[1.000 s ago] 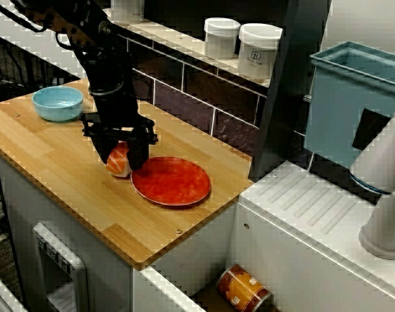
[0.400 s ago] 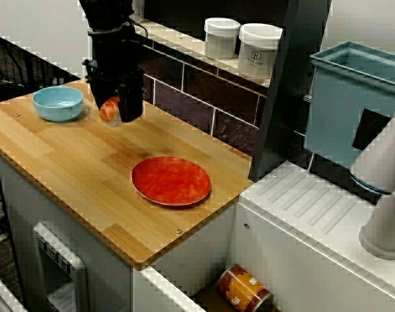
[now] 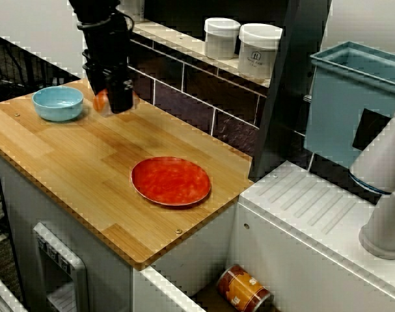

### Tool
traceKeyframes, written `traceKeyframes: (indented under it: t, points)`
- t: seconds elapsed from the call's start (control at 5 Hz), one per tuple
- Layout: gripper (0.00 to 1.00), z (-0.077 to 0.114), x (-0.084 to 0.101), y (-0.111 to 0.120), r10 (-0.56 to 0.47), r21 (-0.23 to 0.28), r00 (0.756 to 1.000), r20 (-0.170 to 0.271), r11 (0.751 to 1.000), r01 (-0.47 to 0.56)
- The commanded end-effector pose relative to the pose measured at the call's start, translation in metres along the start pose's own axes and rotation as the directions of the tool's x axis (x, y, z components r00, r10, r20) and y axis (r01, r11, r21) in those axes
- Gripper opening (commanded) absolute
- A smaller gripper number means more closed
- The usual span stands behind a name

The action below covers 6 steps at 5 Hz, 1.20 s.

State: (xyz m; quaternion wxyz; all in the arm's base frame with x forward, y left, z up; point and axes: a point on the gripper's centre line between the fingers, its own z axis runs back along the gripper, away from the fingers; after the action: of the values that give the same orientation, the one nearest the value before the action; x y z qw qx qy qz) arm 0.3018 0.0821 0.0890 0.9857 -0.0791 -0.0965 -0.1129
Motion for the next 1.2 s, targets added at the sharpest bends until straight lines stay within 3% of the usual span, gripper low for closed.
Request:
traceKeyframes:
  t: [0.0,0.4,1.0]
  points:
    - [0.00,0.012,0.004,0.035,-0.132,0.034,0.991,0.028,0.991,0.131]
    - [0.00,-0.002,0.000,0.025,-0.209,0.009,0.978,-0.003,0.978,0.209]
    - [0.00,-0.026,0.002,0.019,-0.217,0.000,0.975,-0.053,0.976,0.217]
